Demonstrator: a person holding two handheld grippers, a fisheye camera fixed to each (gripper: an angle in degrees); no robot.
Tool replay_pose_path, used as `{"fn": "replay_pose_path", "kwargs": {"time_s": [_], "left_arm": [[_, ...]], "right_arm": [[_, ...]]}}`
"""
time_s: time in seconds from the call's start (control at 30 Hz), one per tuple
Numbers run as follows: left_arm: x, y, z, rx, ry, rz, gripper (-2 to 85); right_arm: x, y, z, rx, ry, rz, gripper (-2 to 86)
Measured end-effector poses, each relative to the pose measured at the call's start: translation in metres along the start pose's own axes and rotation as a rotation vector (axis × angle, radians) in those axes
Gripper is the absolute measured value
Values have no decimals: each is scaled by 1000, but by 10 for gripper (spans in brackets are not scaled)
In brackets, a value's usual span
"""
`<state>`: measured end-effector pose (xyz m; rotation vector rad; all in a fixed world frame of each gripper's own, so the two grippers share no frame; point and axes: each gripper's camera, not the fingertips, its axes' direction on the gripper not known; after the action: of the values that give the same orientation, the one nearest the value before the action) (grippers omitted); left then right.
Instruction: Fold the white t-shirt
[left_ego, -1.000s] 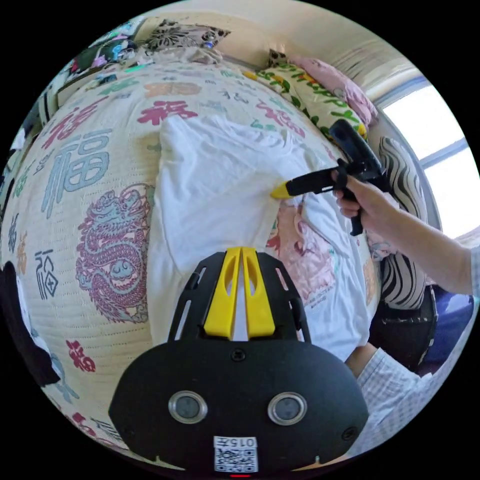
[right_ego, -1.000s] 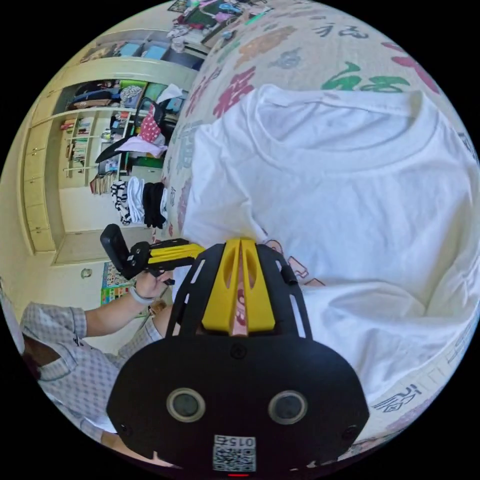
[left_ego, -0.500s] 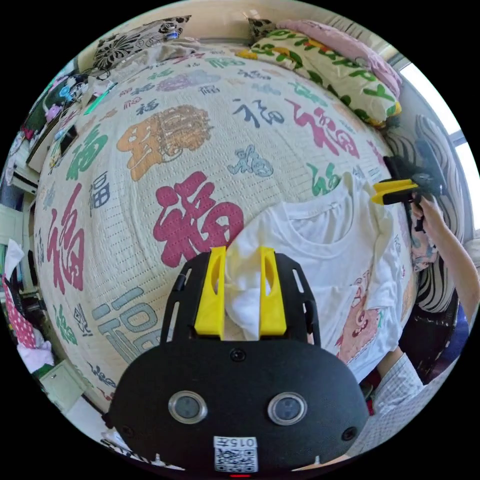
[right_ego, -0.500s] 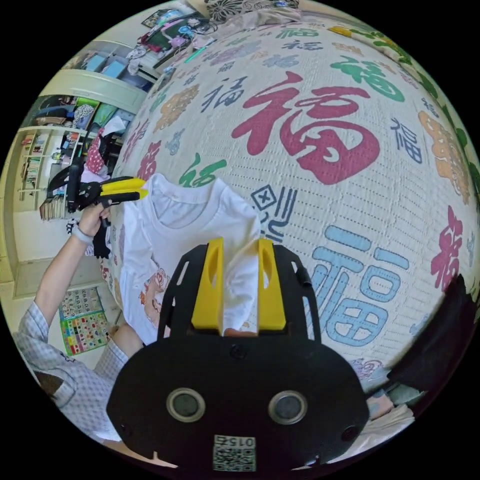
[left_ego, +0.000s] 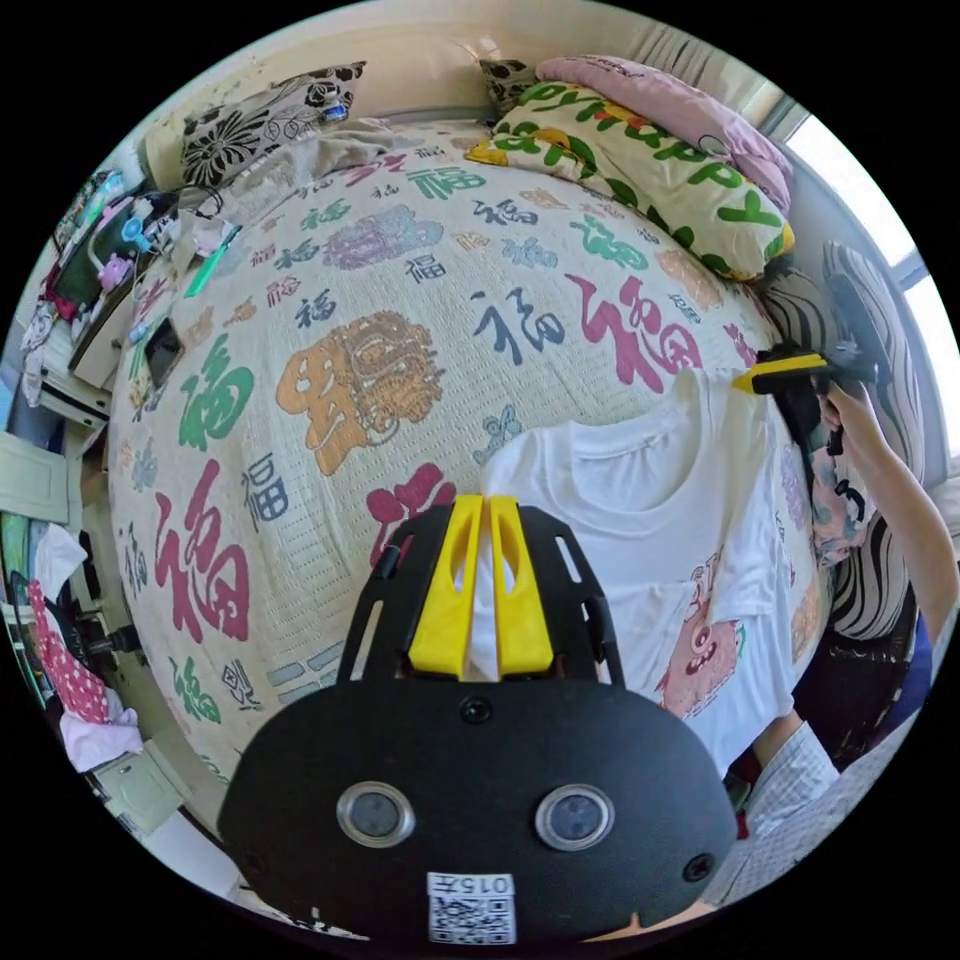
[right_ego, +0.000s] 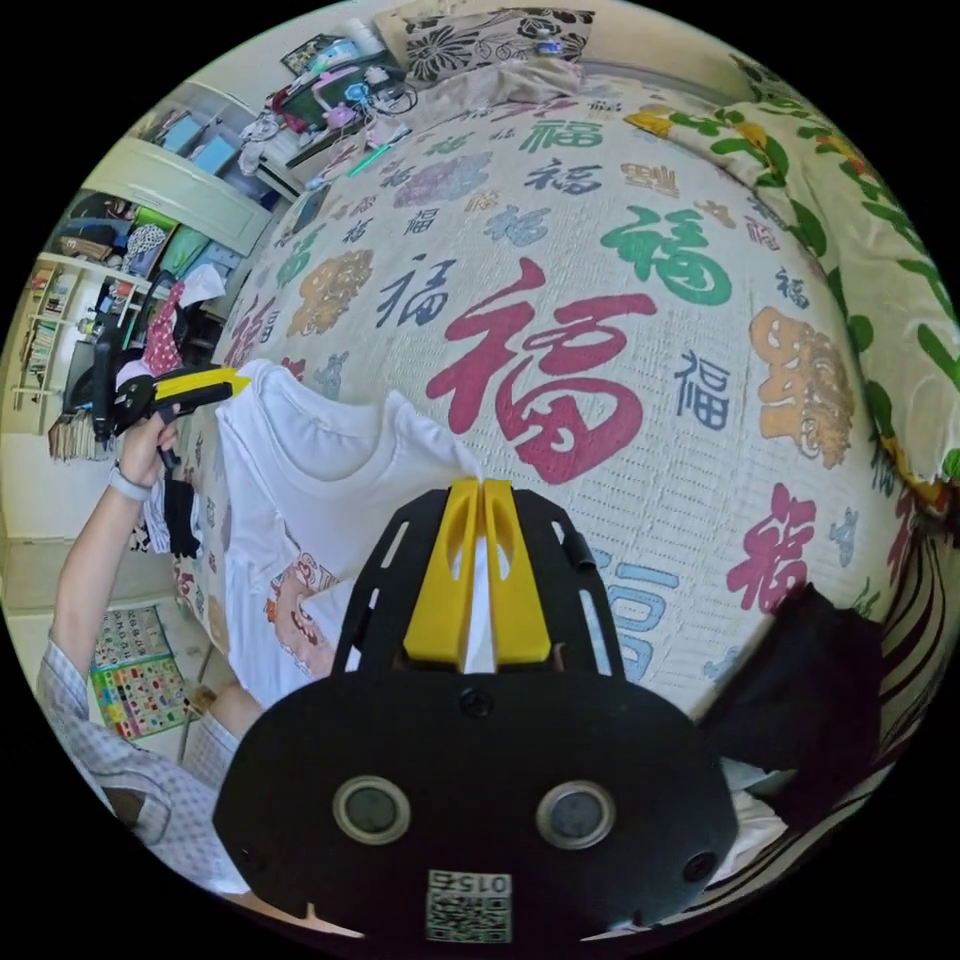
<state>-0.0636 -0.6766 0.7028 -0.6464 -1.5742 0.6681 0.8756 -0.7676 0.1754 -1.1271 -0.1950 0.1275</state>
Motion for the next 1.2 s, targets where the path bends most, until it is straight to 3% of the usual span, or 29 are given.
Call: {"fn": "replay_pose_path", "kwargs": {"time_s": [0.17, 0.3, 0.5, 0.57, 0.77, 0.93, 1.2], "left_arm": [[5, 3, -39, 148, -44, -36, 3], [16, 40, -57, 206, -65, 31, 2], [39, 190, -87, 307, 167, 95, 0], [55, 265, -90, 284, 279, 49, -1], [109, 430, -63, 93, 373, -127, -2], [129, 501, -40, -7, 370, -244, -1], [126, 549, -39, -106, 344, -299, 8]], "right_arm": [[19, 26, -26, 102, 67, 32, -3], [36, 84, -36, 196, -58, 8, -2], [40, 233, -39, 193, -266, -172, -1], [40, 284, -32, 166, -327, -177, -2], [39, 429, 28, -40, -365, -106, -2], [58, 504, 85, -203, -344, -19, -1], [92, 552, 120, -248, -326, 14, 20]]}}
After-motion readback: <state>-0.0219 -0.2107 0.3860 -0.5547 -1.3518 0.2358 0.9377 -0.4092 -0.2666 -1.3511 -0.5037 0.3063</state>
